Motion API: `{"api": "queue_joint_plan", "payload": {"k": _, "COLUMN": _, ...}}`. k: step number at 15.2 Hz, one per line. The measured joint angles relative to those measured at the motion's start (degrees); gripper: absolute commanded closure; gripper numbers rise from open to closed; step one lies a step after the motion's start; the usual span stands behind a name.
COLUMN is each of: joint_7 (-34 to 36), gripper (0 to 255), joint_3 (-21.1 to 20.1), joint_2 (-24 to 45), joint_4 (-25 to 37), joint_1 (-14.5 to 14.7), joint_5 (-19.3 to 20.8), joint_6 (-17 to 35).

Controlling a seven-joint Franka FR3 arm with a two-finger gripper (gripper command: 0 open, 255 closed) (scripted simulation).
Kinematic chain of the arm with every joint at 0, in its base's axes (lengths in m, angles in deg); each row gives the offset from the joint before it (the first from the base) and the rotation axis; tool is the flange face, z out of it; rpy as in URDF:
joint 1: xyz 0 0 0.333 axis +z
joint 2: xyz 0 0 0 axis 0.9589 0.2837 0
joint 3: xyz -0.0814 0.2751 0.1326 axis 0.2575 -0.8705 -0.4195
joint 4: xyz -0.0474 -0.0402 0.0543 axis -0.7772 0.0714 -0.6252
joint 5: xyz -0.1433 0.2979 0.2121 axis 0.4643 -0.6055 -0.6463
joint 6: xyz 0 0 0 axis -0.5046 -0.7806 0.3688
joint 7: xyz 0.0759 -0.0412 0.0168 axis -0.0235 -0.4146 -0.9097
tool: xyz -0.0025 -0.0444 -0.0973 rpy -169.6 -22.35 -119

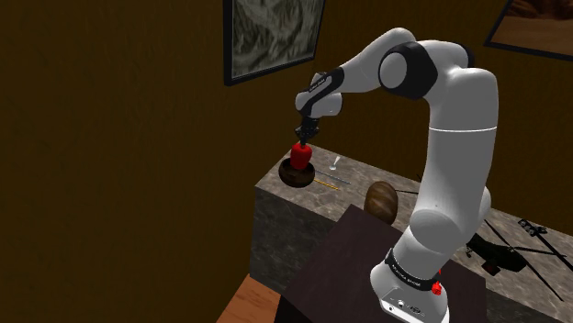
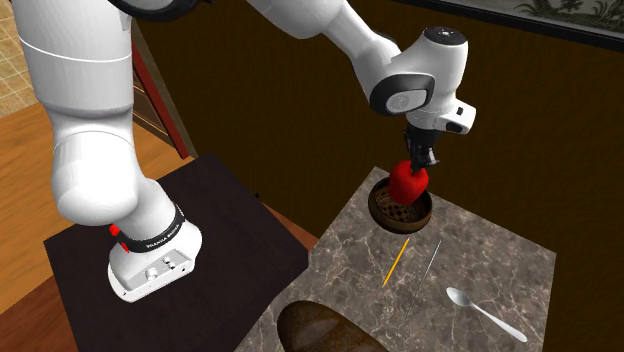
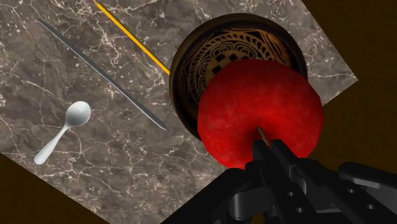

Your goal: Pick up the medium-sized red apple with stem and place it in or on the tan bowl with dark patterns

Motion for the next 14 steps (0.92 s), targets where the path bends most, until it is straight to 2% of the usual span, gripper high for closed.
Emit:
{"api": "queue_joint_plan", "payload": {"k": 4, "joint_7": 0.0, "gripper": 255, "joint_3": 0.0, "joint_2": 0.1, "joint_4": 0.0, "joint_1": 0.0, "joint_5": 0.0, "joint_6": 0.1}}
{"api": "queue_joint_plan", "payload": {"k": 5, "joint_7": 0.0, "gripper": 0, "joint_3": 0.0, "joint_2": 0.1, "joint_4": 0.0, "joint_1": 0.0, "joint_5": 0.0, "joint_6": 0.1}}
{"api": "queue_joint_plan", "payload": {"k": 11, "joint_7": 0.0, "gripper": 0, "joint_3": 0.0, "joint_2": 0.0, "joint_4": 0.0, "joint_1": 0.0, "joint_5": 0.0, "joint_6": 0.1}}
{"api": "queue_joint_plan", "payload": {"k": 14, "joint_7": 1.0, "gripper": 0, "joint_3": 0.7, "joint_2": -3.2, "joint_4": -0.3, "joint_1": 0.7, "joint_5": 1.3, "joint_6": -2.7}}
